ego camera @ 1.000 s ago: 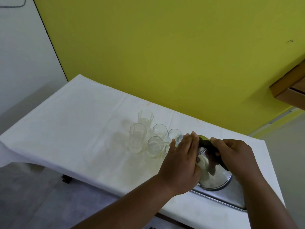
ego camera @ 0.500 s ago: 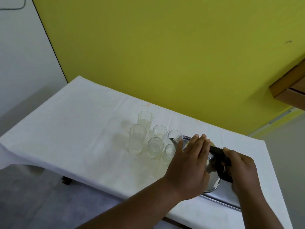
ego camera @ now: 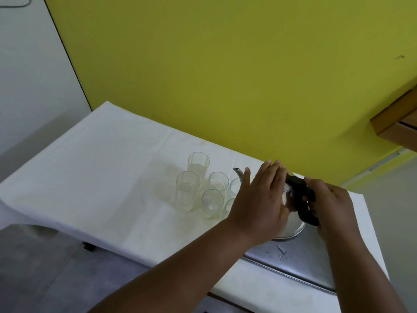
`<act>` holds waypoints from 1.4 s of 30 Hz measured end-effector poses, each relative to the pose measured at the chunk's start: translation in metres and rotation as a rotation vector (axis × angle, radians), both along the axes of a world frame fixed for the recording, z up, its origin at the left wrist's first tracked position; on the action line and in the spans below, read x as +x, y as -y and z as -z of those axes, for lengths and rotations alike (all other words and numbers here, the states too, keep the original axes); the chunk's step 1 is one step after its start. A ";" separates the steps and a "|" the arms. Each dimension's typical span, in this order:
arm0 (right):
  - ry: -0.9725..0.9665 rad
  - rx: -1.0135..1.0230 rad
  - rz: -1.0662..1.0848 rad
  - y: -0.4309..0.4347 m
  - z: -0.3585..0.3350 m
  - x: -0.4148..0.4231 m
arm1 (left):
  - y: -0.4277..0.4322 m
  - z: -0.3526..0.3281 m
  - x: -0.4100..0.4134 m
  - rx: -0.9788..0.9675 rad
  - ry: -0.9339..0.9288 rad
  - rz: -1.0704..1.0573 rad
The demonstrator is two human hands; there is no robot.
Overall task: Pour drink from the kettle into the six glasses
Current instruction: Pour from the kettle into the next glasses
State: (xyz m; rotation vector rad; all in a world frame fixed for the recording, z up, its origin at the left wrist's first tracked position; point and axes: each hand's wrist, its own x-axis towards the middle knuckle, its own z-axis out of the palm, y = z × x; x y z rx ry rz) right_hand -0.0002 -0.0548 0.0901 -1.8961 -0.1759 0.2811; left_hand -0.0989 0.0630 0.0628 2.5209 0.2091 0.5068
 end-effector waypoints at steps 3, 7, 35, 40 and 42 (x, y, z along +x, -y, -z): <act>0.040 -0.105 -0.007 -0.009 0.000 0.008 | -0.007 0.008 0.006 -0.039 -0.021 -0.007; 0.061 -0.240 -0.067 -0.018 -0.002 0.015 | -0.013 0.018 0.011 -0.082 -0.046 -0.012; 0.299 -0.537 -0.161 -0.017 -0.004 0.039 | -0.013 0.028 0.019 -0.104 -0.055 0.018; 0.311 -0.550 -0.154 -0.015 -0.005 0.039 | -0.011 0.026 0.018 -0.111 -0.051 0.026; 0.316 -0.549 -0.152 -0.014 -0.005 0.039 | -0.010 0.025 0.018 -0.111 -0.051 0.028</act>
